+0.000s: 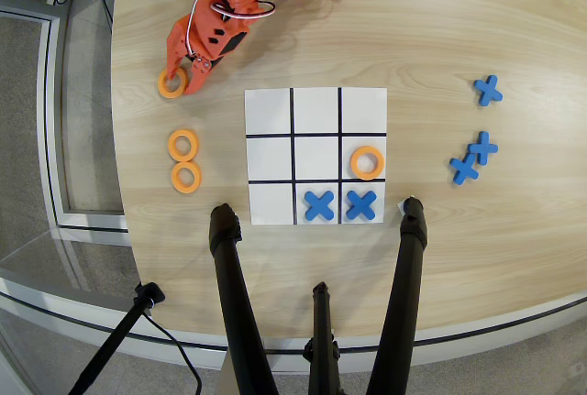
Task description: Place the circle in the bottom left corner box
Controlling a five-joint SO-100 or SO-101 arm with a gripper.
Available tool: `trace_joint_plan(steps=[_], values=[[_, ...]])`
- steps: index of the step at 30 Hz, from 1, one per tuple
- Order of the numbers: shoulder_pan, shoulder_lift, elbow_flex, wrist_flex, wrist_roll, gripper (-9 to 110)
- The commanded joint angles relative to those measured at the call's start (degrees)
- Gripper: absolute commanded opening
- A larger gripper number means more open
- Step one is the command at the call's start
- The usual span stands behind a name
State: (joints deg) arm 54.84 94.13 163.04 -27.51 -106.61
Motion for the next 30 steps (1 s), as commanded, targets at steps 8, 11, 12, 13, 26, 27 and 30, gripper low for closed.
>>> trace_joint_plan(steps=[8,11,12,13,26,27,30], values=[[0.0,4.39,-9.76,30.41,-0.44,13],[0.0,4.75,-13.71,39.38,-0.35,13],[0.0,4.75,-15.21,42.8,-0.35,13],[0.0,4.75,-16.52,45.79,-0.44,13],[-0.09,-4.57,-36.56,75.41,0.26,12],[-0.09,-5.45,-37.88,76.73,0.62,11],[-0.09,-8.0,-41.66,79.89,1.76,6]])
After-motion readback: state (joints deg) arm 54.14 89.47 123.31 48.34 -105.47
